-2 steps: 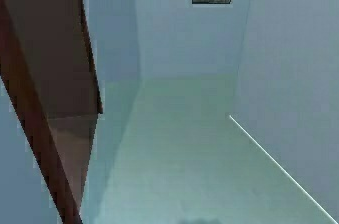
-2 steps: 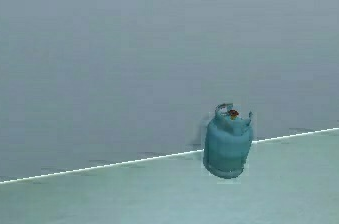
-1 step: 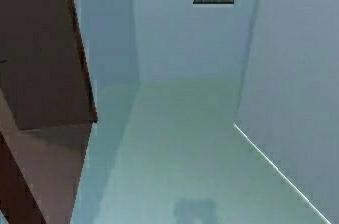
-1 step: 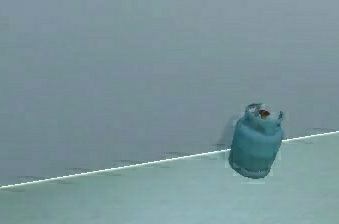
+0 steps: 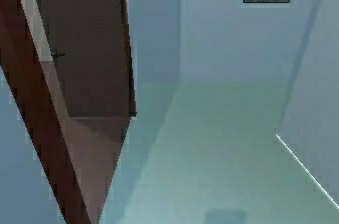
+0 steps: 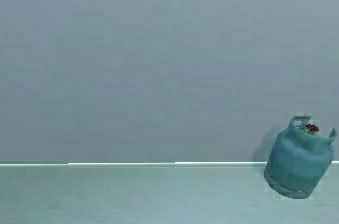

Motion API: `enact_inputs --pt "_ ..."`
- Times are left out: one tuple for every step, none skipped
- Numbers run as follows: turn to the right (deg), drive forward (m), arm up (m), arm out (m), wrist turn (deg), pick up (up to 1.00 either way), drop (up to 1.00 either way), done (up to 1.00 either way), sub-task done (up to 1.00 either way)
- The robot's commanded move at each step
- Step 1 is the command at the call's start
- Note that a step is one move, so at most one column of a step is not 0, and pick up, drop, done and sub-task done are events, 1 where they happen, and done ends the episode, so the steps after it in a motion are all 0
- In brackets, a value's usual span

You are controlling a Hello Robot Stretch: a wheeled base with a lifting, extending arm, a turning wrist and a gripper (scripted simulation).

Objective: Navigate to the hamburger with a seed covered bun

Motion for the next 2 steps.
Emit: enact_inputs --pt "0.0 0.9 0.0 0.0 0.0 0.0 0.0 0.0 0.0" --pt "-45.0 0.0 0.0 0.0 0.0 0.0 0.0 0.0 0.0"
